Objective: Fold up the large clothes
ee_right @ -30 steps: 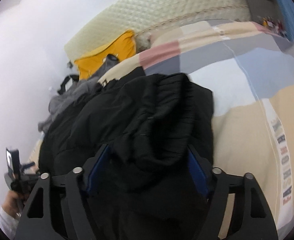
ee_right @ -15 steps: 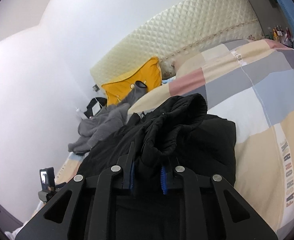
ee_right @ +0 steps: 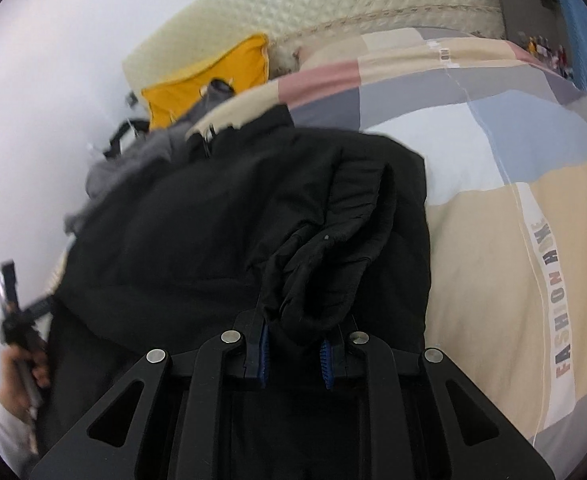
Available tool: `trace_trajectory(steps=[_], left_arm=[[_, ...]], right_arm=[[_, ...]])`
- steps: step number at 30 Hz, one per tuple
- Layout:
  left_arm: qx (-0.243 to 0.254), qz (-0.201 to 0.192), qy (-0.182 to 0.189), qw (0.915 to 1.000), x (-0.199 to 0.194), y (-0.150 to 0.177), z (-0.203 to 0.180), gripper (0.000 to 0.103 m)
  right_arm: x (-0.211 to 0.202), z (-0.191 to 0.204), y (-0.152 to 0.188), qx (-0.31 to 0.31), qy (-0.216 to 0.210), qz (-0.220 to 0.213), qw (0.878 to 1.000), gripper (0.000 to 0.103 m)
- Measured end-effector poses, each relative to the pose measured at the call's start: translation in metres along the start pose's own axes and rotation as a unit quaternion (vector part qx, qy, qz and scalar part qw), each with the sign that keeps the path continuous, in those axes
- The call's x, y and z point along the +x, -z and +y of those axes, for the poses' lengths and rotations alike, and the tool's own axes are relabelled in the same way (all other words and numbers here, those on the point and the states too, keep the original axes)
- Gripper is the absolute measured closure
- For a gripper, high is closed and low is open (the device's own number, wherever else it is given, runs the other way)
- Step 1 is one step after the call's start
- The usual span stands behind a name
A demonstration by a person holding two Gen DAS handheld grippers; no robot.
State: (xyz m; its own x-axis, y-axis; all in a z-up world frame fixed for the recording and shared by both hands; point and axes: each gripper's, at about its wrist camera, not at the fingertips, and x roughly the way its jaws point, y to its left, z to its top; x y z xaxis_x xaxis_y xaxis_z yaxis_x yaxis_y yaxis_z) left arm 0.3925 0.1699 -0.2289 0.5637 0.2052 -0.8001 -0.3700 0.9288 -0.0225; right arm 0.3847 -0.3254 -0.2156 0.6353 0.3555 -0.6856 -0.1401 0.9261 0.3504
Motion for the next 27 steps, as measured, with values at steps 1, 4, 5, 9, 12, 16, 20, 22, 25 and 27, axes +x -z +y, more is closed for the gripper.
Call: trace_trajectory(steps=[1, 4, 5, 9, 12, 16, 20, 22, 25, 27], left_arm=[[0.001, 0.003, -0.001, 1.0, 0.002, 0.0, 0.0, 0.0], [-0.002, 0.004, 0.007, 1.0, 0.001, 0.0, 0.002, 0.0], [-0.004, 0.004, 0.011, 0.9999, -0.001, -0.001, 0.002, 0.0], [-0.02, 0.017, 0.029, 0.9992, -0.011, 0.002, 0.005, 0.001], [-0.021, 0.034, 0.076, 0.9963, -0.023, 0.009, 0.006, 0.001], [0.007, 0.029, 0.1, 0.9945, -0.053, 0.031, 0.003, 0.001], [-0.005, 0.024, 0.147, 0.9889, -0.09, 0.056, 0.004, 0.001], [-0.004, 0.021, 0.17, 0.9852, -0.106, 0.07, 0.003, 0.001], [0.017, 0.022, 0.194, 0.9807, -0.127, 0.092, -0.002, 0.001], [0.027, 0.023, 0.197, 0.9798, -0.139, 0.103, -0.002, 0.001]], right_arm=[[0.003, -0.003, 0.001, 0.002, -0.001, 0.004, 1.0, 0.086], [0.006, -0.006, 0.004, 0.01, -0.006, 0.005, 1.0, 0.085], [0.004, -0.006, 0.004, 0.01, -0.004, 0.005, 1.0, 0.084], [-0.007, 0.004, 0.003, 0.005, 0.027, 0.006, 1.0, 0.076], [-0.025, 0.007, 0.01, 0.015, 0.039, 0.003, 0.999, 0.07], [-0.055, 0.012, 0.027, 0.026, 0.04, 0.001, 0.999, 0.066], [-0.094, 0.024, 0.043, 0.035, 0.035, -0.02, 0.999, 0.065], [-0.112, 0.033, 0.053, 0.035, 0.033, -0.03, 0.998, 0.065], [-0.138, 0.044, 0.073, 0.031, 0.035, -0.041, 0.998, 0.065], [-0.153, 0.049, 0.088, 0.03, 0.033, -0.043, 0.998, 0.065]])
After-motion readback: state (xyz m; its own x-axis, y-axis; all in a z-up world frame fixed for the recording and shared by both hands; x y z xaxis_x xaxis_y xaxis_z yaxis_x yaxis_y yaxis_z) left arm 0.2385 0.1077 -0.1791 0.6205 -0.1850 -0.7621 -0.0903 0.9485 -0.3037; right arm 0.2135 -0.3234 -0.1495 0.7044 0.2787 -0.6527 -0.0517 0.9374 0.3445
